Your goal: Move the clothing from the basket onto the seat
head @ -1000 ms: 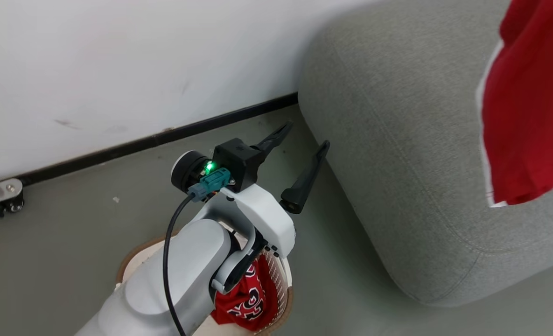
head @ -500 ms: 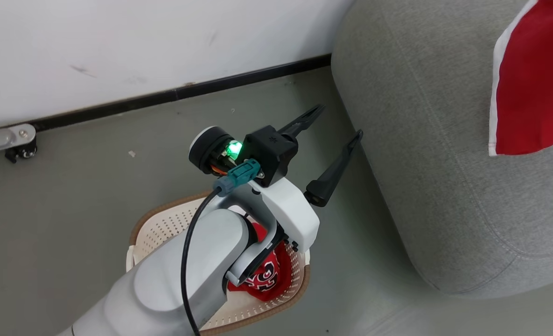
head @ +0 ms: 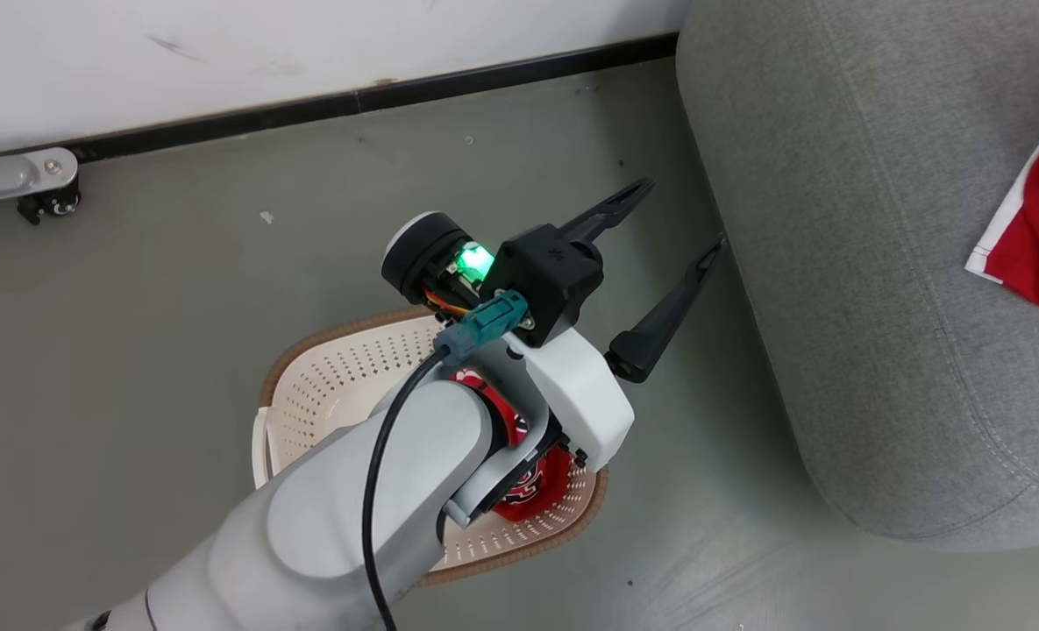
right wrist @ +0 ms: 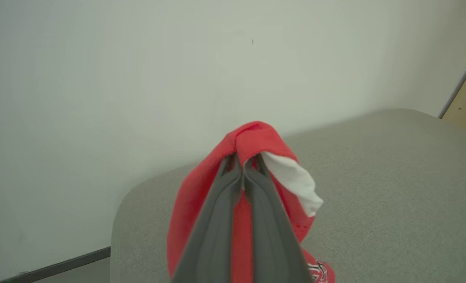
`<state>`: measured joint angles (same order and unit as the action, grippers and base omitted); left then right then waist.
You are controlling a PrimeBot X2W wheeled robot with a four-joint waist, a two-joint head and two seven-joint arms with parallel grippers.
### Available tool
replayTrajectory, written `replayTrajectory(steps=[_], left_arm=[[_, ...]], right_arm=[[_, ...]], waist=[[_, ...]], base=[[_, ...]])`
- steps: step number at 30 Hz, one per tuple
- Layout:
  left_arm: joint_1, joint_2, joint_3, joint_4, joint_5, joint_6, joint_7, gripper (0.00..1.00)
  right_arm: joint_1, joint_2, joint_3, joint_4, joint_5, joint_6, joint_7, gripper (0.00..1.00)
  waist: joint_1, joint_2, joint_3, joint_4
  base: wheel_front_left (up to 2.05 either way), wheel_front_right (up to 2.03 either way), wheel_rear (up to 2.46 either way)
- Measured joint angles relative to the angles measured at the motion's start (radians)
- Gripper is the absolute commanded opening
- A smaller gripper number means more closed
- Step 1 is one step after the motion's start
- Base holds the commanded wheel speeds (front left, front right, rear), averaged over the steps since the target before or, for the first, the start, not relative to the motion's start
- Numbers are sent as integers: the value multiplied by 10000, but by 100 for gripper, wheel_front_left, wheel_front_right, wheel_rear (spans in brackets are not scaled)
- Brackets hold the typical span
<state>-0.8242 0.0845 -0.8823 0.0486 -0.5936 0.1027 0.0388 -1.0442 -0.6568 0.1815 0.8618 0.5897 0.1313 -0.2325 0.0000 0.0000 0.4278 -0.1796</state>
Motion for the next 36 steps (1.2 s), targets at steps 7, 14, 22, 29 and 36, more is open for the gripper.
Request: replayTrajectory(steps=[7,14,22,29,36], left_arm=[[-124,-13,-67,-25,63,-46,48,100],[-152,-13,-163,36,82,-100,52,100],[-232,25,-171,213,111,-186,-23,100],[-232,107,-146,337,111,-238,-67,100],[-232,167,13,458,104,-274,-318,100]], right_arm=[[646,635,-61,476,102,0,-105,0],[1127,1035,-50,732,69,0,-153,0],[1569,1371,-136,545,-98,0,-153,36],[1900,1369,-364,21,-274,0,-153,100],[2533,1465,-623,-805,-558,0,-155,100]], waist=[[0,0,340,185],[0,0,558,342],[0,0,620,374],[0,0,562,283],[0,0,427,154]], base=[[0,0,0],[0,0,0],[0,0,0],[0,0,0],[0,0,0]])
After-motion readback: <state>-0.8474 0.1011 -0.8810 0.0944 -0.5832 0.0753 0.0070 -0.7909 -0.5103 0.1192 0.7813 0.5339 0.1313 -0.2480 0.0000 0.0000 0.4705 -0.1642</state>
